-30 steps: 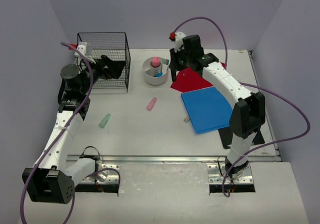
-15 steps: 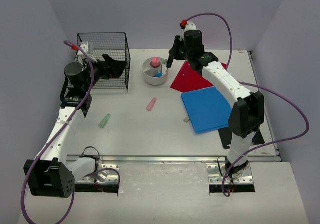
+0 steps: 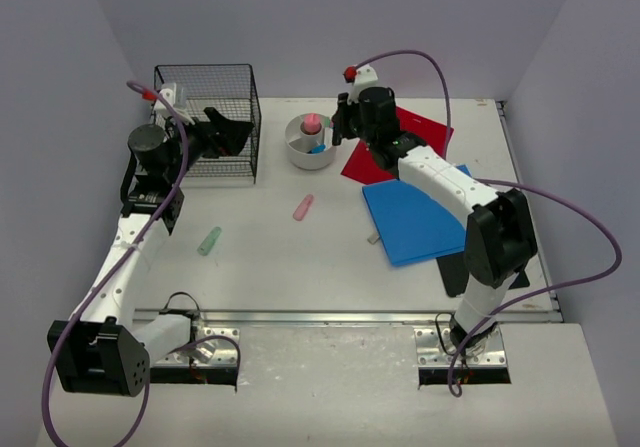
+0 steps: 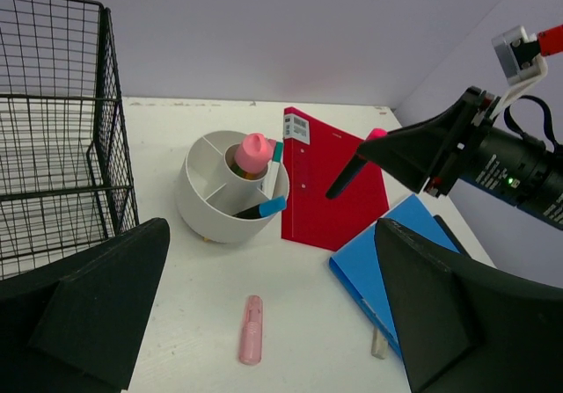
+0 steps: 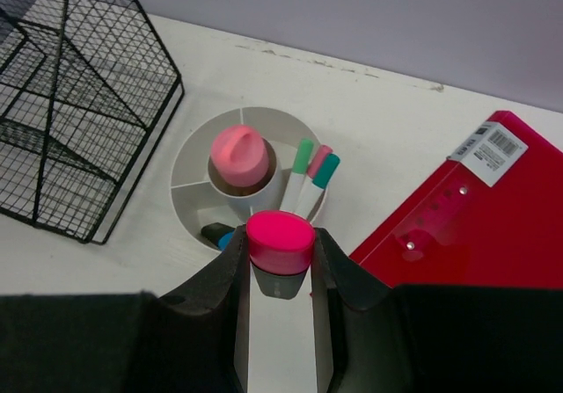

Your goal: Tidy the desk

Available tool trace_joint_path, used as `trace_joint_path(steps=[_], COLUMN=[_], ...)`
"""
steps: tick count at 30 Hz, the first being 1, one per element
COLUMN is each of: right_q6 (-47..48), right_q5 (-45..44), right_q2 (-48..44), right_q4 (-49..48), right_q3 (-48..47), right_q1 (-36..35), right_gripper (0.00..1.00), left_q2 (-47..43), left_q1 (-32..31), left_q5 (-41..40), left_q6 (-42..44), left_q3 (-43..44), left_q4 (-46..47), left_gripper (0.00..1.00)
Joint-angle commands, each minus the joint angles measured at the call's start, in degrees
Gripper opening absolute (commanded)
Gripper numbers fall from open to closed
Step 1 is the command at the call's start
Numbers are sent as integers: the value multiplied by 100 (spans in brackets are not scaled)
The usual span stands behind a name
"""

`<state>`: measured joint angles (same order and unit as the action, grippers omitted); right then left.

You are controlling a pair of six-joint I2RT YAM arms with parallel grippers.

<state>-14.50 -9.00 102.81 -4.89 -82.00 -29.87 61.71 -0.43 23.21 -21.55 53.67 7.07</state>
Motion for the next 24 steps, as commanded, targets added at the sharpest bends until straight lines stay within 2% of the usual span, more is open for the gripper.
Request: trace_joint_path(steps=[1,14,24], right_q6=[262,550,731], right_q5=[-166,-443,-330], right_q2=[-309,401,944], right_q4=[-1384,-2933,-3396], right_q3=[422,506,384], right_q1=[-384,-687,-704], right_gripper=[0,0,0], left_q2=[-258,-527,-493], left_q1=[43,43,43], left_q5=[-27,-46,-105], left_q6=[64,381,424], left_q3=[32,-314,-399], left_q4=[212,375,462], left_gripper=[100,100,100])
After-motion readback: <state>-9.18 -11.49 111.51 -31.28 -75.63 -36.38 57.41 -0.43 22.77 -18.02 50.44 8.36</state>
